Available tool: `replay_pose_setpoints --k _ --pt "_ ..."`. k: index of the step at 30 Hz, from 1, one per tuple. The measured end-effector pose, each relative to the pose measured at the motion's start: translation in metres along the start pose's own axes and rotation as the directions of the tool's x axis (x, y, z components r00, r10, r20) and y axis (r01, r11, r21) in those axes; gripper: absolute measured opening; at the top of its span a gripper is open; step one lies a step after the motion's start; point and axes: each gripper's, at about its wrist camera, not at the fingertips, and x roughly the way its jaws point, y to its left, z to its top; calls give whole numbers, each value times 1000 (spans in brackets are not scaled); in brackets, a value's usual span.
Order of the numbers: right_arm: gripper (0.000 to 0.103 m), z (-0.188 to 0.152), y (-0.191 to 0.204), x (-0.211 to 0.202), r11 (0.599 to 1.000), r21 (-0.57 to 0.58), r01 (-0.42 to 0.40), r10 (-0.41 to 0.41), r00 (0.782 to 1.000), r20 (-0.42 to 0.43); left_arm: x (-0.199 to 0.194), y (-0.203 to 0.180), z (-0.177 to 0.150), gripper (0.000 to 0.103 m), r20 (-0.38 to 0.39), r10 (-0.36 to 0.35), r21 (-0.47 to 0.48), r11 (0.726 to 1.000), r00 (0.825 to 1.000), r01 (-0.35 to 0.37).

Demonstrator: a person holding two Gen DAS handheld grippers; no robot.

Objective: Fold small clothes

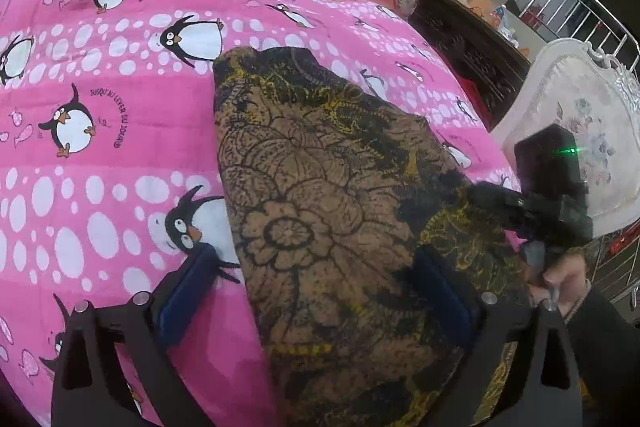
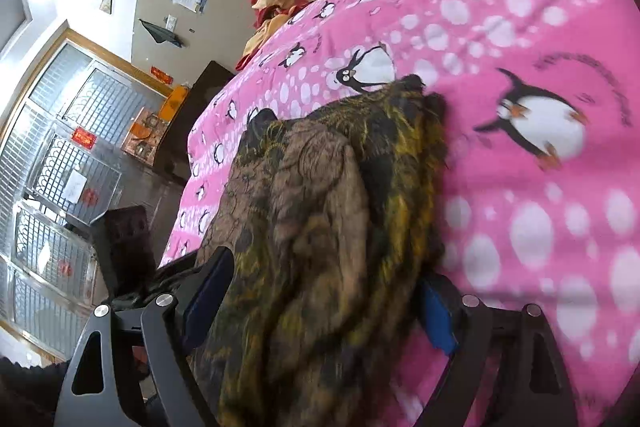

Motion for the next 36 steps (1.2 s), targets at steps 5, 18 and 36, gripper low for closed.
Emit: replay_pose_setpoints --k 5,18,36 --pt "79 -3 3 -2 999 -26 31 -30 999 10 2 -6 3 95 -24 -15 6 1000 1000 15" --pt "65 1 -18 -4 996 77 51 -54 998 33 7 -4 -1 98 -12 5 14 1000 1000 -5" --pt "26 -4 13 -10 990 43 131 -134 988 79 -23 12 0 19 105 -20 -161 986 994 37"
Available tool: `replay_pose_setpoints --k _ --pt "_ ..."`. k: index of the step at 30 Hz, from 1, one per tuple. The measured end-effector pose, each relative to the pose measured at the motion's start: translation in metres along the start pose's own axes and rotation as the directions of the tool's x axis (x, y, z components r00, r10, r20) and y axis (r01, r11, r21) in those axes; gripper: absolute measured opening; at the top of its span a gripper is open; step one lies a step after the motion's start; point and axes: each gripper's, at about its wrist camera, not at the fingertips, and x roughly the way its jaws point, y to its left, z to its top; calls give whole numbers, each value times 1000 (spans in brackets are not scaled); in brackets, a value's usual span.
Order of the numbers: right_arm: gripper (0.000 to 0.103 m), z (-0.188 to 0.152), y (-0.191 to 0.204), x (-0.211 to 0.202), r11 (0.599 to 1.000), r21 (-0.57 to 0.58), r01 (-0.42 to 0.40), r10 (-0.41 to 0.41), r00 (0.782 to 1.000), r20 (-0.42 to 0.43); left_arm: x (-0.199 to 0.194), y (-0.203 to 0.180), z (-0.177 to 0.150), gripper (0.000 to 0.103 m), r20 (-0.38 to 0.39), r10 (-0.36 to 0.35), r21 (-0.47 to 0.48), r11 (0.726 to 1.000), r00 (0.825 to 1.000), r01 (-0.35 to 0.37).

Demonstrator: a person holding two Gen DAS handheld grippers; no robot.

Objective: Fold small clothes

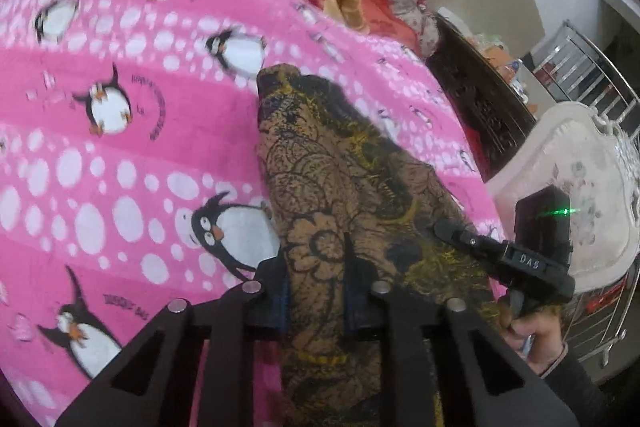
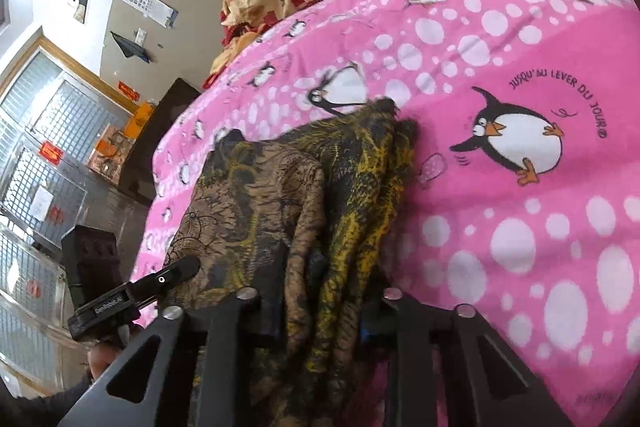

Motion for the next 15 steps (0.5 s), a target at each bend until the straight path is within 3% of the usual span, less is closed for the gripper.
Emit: replay_pose_setpoints --k 6,15 --pt "25 9 37 13 996 -9 -85 85 996 0 -44 24 24 18 53 -11 17 1000 999 10" --pt "25 19 96 98 982 -41 -186 183 980 -73 -83 101 50 19 72 113 -27 993 991 -111"
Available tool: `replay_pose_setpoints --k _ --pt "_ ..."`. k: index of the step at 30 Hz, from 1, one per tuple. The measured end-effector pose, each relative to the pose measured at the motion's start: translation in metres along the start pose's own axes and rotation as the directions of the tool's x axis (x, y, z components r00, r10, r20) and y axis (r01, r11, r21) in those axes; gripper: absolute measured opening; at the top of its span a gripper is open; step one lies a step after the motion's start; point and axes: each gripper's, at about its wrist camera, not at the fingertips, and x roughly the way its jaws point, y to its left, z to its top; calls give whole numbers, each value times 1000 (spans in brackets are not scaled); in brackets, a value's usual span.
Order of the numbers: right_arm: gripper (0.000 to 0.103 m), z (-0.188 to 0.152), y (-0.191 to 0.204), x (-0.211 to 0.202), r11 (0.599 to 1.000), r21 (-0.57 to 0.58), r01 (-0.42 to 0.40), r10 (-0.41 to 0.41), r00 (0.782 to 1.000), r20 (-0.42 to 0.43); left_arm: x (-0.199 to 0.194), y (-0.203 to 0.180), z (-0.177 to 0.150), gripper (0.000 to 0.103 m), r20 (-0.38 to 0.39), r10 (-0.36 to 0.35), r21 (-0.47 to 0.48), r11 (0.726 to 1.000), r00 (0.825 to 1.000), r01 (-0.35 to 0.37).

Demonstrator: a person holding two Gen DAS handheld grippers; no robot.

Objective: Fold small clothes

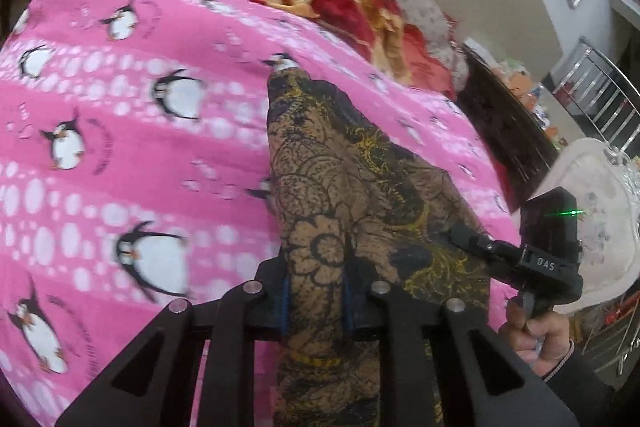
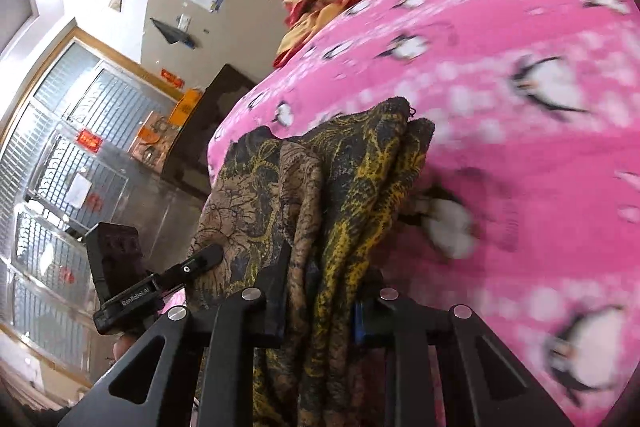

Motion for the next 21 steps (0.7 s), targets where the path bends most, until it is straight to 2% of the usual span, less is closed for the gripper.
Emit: replay_pose_setpoints --k 3,5,6,7,8,9,12,13,15,17,19,20,21 --pt "25 2 -4 10 1000 -3 9 -9 1000 -9 11 7 -2 20 -11 13 11 1000 1000 -13" --pt "26 1 -21 17 999 28 38 -37 999 -39 25 7 -6 27 -32 34 24 999 999 -34" --pt "30 -2 -29 18 997 55 60 -57 997 -48 33 9 -9 34 -51 48 17 999 998 -47" --pt "30 -4 -38 16 995 90 49 -45 998 -47 35 11 -9 41 -55 56 14 998 997 -55" --pt "29 -5 -39 12 993 109 35 -31 999 -35 34 13 -8 44 -53 63 6 998 997 -63" --pt "33 -5 -38 7 993 114 43 -39 999 -31 31 15 -7 48 -50 63 -1 998 997 -63" --pt "36 -4 -27 -17 991 67 114 -113 993 -16 6 23 2 53 5 96 -8 995 995 -96" --pt "37 -3 -21 -25 988 34 148 -148 989 -5 -1 24 3 55 24 107 -4 994 994 -107" --pt "37 -2 10 -42 960 -132 246 -241 969 54 -16 19 11 60 83 128 9 992 988 -129" --pt "37 -2 49 -40 899 -310 308 -295 951 90 -15 8 18 60 115 140 25 989 983 -144" --pt "37 -5 77 -23 844 -425 326 -325 943 79 -1 -5 26 60 119 156 28 987 981 -160" --pt "37 -11 95 -4 792 -506 340 -359 931 64 7 -12 27 60 119 173 30 984 978 -178" --pt "36 -16 102 7 770 -546 331 -367 929 46 16 -19 29 61 117 186 33 981 976 -191"
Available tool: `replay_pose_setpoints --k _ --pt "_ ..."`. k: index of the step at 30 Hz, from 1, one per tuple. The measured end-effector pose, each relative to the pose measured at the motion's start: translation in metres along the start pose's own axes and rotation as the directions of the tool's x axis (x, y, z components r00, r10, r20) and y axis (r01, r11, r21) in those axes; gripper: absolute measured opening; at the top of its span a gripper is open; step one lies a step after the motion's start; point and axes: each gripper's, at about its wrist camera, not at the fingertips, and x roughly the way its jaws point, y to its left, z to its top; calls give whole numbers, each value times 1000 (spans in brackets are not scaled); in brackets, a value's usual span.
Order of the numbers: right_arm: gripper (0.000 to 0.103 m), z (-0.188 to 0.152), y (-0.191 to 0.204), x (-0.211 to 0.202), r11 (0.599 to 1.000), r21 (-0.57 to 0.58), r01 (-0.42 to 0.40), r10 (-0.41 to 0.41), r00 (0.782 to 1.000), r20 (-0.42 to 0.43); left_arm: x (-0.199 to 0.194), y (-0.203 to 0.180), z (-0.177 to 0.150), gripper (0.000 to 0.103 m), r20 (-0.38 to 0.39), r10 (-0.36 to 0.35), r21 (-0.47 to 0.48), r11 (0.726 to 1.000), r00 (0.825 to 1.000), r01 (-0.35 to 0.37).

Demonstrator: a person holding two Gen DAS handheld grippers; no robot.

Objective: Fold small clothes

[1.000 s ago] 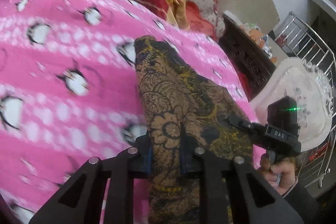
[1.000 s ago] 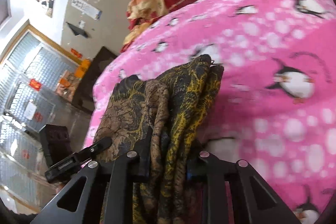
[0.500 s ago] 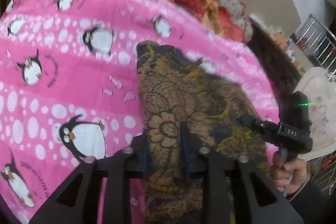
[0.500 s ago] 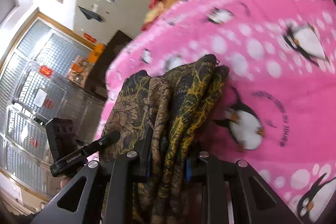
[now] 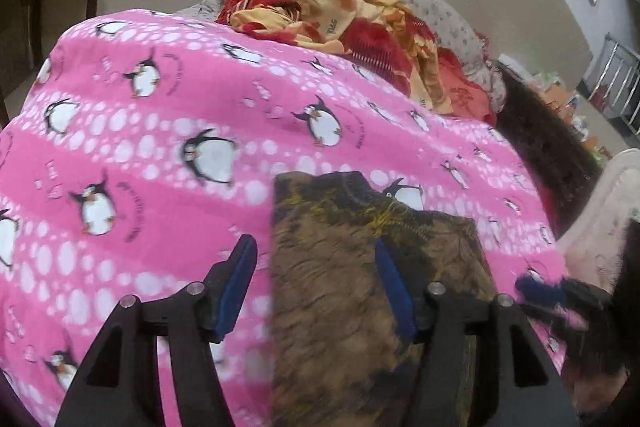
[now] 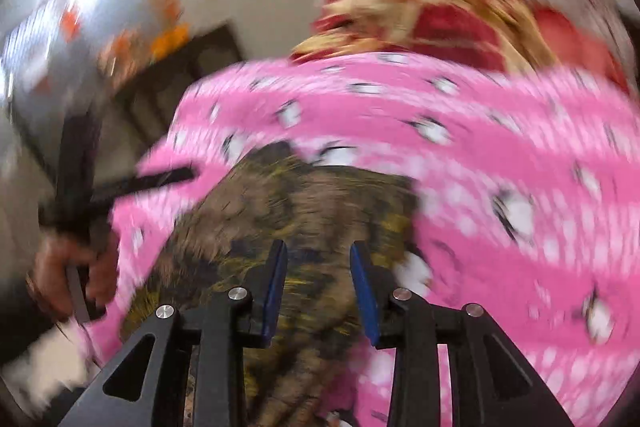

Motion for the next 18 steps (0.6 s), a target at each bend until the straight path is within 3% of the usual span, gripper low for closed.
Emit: replay_pose_setpoints --k 2,4,5,8,15,18 --pt "33 -2 12 18 997 -63 43 -45 998 -32 20 -12 3 68 -17 43 6 999 999 -43" --pt "33 -16 -6 42 993 -14 116 -116 988 -97 42 -19 5 70 -43 76 36 997 996 -75" --pt "33 -27 -18 47 994 17 112 -109 986 -128 54 -24 4 70 -61 96 61 994 993 -93" --pt "33 -44 -36 45 994 107 35 -30 998 -50 79 -29 -5 78 -112 145 105 986 983 -133" --pt "34 -40 -42 44 991 135 -22 31 997 -71 85 -36 -5 88 -123 183 141 976 975 -165" --pt "37 -26 -29 29 994 105 8 5 992 -125 82 -34 -6 91 -121 183 139 976 976 -166"
